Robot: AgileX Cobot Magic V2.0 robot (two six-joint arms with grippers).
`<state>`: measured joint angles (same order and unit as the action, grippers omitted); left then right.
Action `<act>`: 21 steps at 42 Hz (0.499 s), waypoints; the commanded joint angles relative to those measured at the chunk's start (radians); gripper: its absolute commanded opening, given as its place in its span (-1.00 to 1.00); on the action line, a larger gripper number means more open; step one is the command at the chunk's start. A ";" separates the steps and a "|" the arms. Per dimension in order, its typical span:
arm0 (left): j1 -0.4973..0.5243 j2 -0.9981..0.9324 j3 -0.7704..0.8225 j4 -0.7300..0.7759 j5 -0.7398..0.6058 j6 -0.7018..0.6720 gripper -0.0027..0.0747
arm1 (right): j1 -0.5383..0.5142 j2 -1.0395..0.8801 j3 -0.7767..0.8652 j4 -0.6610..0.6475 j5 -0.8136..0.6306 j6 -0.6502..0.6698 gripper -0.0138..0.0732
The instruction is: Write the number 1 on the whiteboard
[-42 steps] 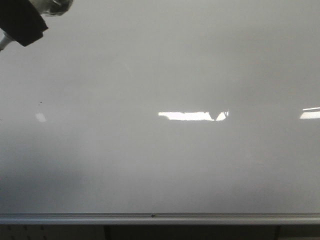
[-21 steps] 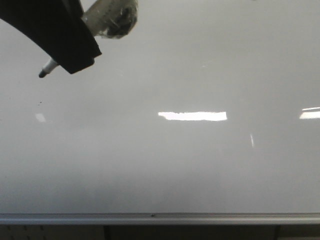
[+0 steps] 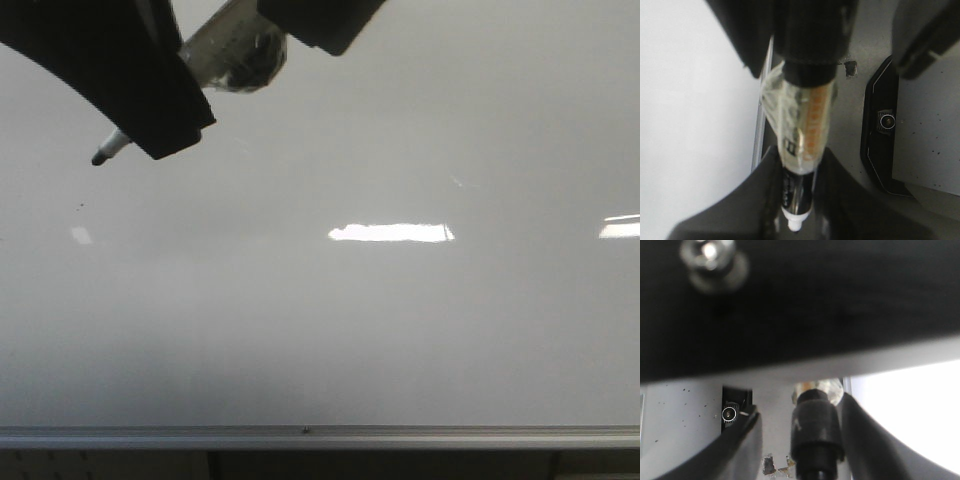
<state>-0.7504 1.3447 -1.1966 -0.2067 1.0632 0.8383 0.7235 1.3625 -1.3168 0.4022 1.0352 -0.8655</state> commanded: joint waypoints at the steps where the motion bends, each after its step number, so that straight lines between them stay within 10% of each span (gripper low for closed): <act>1: -0.007 -0.025 -0.034 -0.021 -0.042 -0.001 -0.98 | 0.003 -0.028 -0.035 0.029 -0.044 -0.008 -0.02; 14: -0.007 -0.025 -0.034 -0.021 -0.049 -0.001 -0.91 | 0.003 -0.028 -0.034 0.029 -0.068 -0.007 -0.55; 21: -0.007 -0.027 -0.034 -0.021 -0.059 -0.004 -0.10 | 0.003 -0.028 -0.034 0.029 -0.057 -0.007 -0.62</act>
<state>-0.7504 1.3447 -1.1966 -0.2044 1.0587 0.8405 0.7235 1.3625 -1.3168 0.3982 1.0129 -0.8676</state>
